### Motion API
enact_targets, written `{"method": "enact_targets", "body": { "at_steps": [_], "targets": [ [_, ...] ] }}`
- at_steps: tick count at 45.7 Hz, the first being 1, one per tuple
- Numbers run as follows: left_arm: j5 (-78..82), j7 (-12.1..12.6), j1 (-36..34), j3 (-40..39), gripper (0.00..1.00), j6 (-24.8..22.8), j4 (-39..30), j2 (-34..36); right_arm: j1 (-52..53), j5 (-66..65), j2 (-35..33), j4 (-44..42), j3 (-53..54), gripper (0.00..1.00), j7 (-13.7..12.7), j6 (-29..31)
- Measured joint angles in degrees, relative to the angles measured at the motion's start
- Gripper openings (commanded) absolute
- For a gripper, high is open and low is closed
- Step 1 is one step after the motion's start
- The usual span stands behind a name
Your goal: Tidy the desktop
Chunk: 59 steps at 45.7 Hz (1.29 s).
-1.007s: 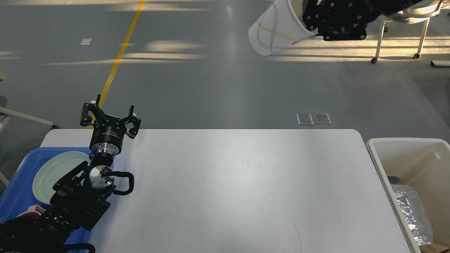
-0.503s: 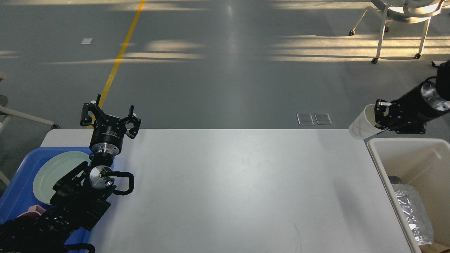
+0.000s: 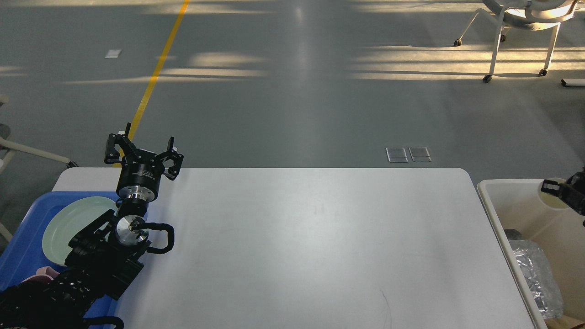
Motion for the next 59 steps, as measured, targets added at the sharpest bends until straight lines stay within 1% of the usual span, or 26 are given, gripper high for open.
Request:
{"method": "enact_targets", "body": {
  "at_steps": [3,5,9,14,20,25,29,32,38,43,46,53,59],
  "targets": [
    [0.0,0.0,0.0,0.0,1.00,0.0,0.0,0.0,-1.6,0.0,0.0,0.0,-0.4,0.59,0.0,-2.4],
    [0.0,0.0,0.0,0.0,1.00,0.0,0.0,0.0,-2.6,0.0,0.0,0.0,-0.5,0.66,0.0,-3.5],
    [0.0,0.0,0.0,0.0,1.00,0.0,0.0,0.0,-3.9,0.0,0.0,0.0,-0.6,0.71,0.0,-4.4],
    [0.0,0.0,0.0,0.0,1.00,0.0,0.0,0.0,-4.6,0.0,0.0,0.0,-0.6,0.81,0.0,-4.6],
    [0.0,0.0,0.0,0.0,1.00,0.0,0.0,0.0,-4.7,0.1,-0.2,0.3,0.4,0.85,0.0,-4.7],
    [0.0,0.0,0.0,0.0,1.00,0.0,0.0,0.0,-3.5,0.4,0.1,1.6,1.3,0.91,0.0,-4.7],
    [0.0,0.0,0.0,0.0,1.00,0.0,0.0,0.0,0.0,0.5,0.3,4.3,2.4,0.97,0.0,-4.4],
    [0.0,0.0,0.0,0.0,1.00,0.0,0.0,0.0,4.3,0.7,0.1,8.3,2.9,0.99,0.0,-4.1],
    [0.0,0.0,0.0,0.0,1.00,0.0,0.0,0.0,15.5,1.5,-1.5,18.9,3.3,0.99,0.0,-3.1],
    [0.0,0.0,0.0,0.0,1.00,0.0,0.0,0.0,25.5,4.0,-2.1,26.7,3.3,0.99,0.0,0.8],
    [0.0,0.0,0.0,-0.1,1.00,0.0,0.0,0.0,31.6,6.0,-2.0,30.5,3.3,0.99,0.0,4.6],
    [0.0,0.0,0.0,-0.1,1.00,0.0,0.0,0.0,45.4,9.3,-1.6,36.9,3.4,0.99,0.0,16.1],
    [0.0,0.0,0.0,-0.1,1.00,0.0,0.0,0.0,55.1,10.5,-1.4,38.9,5.5,0.99,0.0,25.4]
  ]
}}
